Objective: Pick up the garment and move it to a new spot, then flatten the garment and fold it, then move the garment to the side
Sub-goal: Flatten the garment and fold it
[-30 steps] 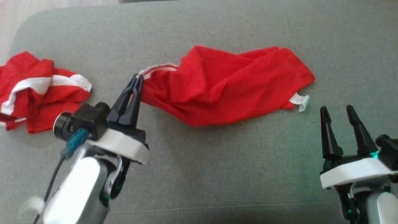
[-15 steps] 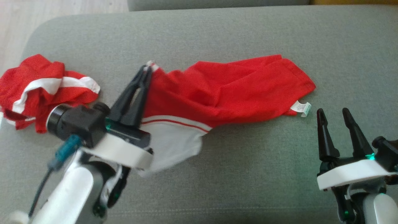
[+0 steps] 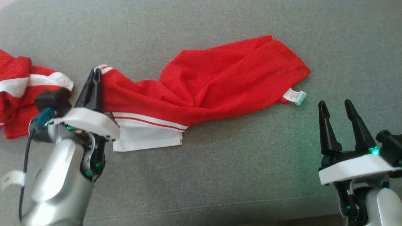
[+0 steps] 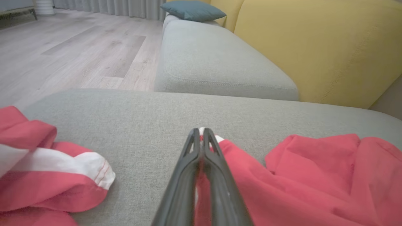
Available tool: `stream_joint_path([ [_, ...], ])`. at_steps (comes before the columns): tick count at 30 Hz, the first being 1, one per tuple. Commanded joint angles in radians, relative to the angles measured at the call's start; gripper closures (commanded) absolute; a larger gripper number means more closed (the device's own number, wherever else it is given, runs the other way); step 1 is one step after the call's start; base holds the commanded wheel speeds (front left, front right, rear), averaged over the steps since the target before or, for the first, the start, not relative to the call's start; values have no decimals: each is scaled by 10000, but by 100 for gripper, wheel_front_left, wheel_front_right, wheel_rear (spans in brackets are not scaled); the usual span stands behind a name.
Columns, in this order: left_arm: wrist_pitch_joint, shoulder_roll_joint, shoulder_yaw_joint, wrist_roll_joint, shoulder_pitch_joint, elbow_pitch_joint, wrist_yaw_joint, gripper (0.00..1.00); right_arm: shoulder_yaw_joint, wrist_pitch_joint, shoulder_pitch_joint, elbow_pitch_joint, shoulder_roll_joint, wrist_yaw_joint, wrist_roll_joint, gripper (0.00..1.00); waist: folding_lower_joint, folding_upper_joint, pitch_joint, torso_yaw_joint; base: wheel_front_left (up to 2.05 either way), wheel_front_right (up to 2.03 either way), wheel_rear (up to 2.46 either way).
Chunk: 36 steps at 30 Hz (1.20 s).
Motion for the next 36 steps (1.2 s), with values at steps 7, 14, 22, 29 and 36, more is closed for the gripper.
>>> stream_joint_path([
  [7, -661, -36, 407, 523, -735, 667, -39, 0, 231, -30, -339, -394, -179, 75, -202, 0, 0, 0, 10, -112, 0, 0, 0],
  [14, -709, -127, 662, 1660, 878, -1673, 642, 0, 385, 41, -155, -467, -299, 75, -416, 0, 0, 0, -636, 39, 0, 0, 0],
  [22, -711, -190, 614, 2024, 3109, -3433, 1149, 0, 408, 238, 368, -613, -326, 75, -573, 0, 0, 0, -1322, 258, 0, 0, 0],
  [29, -551, -112, 480, 1958, 3752, -3699, 1236, 0, 377, 454, 677, -845, -271, 75, -619, 0, 0, 0, -1605, 381, 0, 0, 0],
  [36, -213, -115, 340, 1759, 3693, -3322, 1096, 0, 406, 533, 712, -971, -244, 75, -598, 0, 0, 0, -1518, 343, 0, 0, 0],
])
